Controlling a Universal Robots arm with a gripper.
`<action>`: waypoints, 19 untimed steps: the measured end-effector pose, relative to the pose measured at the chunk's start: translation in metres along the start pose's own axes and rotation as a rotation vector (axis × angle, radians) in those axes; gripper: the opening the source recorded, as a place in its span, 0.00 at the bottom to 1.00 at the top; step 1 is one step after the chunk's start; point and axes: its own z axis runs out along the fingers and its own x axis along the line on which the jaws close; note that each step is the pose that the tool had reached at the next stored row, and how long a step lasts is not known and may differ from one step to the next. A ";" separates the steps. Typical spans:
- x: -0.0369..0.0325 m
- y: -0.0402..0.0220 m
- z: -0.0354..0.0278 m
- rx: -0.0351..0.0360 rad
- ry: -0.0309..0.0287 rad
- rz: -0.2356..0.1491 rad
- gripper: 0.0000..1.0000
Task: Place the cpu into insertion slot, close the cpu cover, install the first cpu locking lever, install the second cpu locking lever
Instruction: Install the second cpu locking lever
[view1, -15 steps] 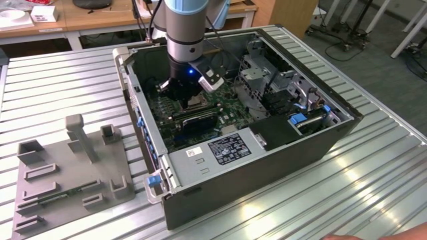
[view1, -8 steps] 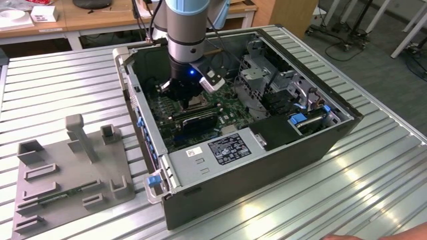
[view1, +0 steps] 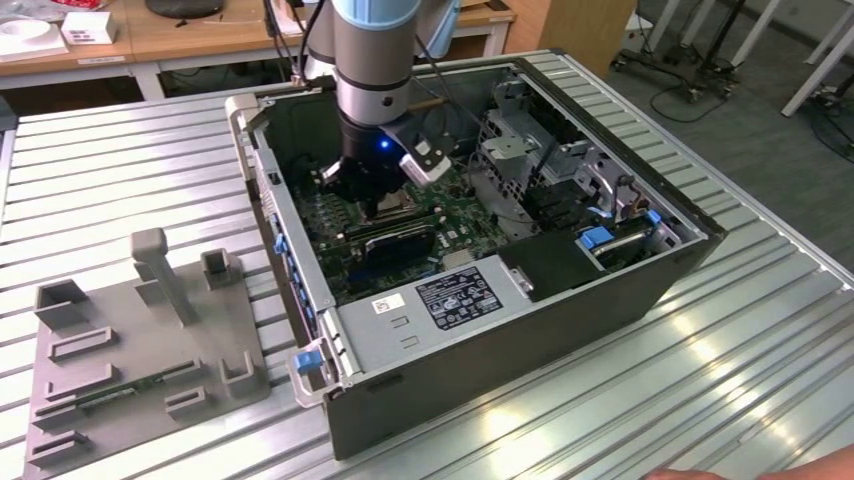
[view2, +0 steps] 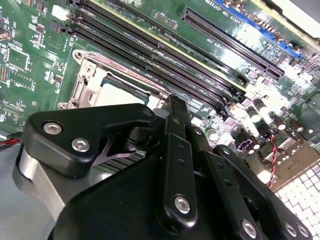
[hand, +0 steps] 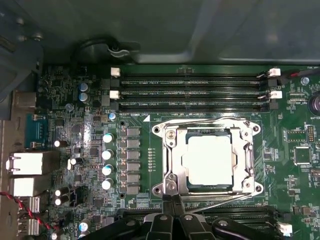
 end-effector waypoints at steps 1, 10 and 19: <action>0.0000 -0.0005 -0.0001 -0.0001 0.0000 0.000 0.11; -0.0001 -0.0045 -0.0005 -0.0013 0.0001 0.000 0.11; 0.0000 -0.0048 0.0031 -0.0014 -0.0010 0.000 0.11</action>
